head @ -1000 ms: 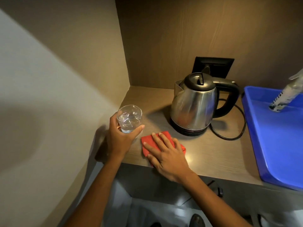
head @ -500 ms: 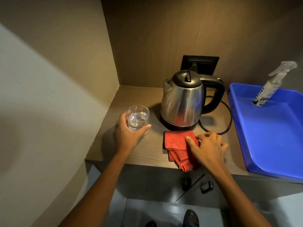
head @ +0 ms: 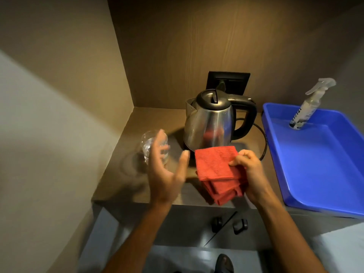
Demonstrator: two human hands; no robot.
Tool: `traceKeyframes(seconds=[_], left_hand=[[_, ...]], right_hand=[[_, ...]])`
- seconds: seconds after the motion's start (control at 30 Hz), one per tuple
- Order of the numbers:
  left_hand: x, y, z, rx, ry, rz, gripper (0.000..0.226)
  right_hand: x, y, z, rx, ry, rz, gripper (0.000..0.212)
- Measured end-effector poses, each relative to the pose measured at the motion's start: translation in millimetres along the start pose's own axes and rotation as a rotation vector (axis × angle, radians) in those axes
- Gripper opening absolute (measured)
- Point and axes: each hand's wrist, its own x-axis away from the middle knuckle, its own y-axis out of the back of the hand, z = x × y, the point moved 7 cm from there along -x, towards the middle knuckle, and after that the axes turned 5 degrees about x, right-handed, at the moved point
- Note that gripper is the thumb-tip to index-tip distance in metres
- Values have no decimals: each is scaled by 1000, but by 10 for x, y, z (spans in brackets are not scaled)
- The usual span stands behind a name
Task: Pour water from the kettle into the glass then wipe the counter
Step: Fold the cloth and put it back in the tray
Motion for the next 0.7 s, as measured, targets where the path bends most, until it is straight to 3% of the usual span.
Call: traceKeyframes(seconds=[0.13, 0.2, 0.3, 0.47, 0.6, 0.7], left_hand=[[313, -924, -40, 395, 527, 409, 100], [417, -1302, -96, 493, 604, 485, 90], [491, -1776, -337, 368, 454, 556, 59], [626, -2584, -844, 83, 149, 718, 43], [898, -3071, -1066, -123, -23, 939, 65], [1121, -3118, -1052, -242, -127, 988, 76]], right_hand=[[10, 376, 222, -199, 83, -31, 26], [53, 657, 283, -195, 94, -132, 26], [182, 1222, 426, -17, 175, -311, 37], [279, 2012, 635, 326, 245, -467, 34], [316, 2493, 619, 598, 213, -594, 21], [230, 2746, 374, 882, 44, -514, 9]])
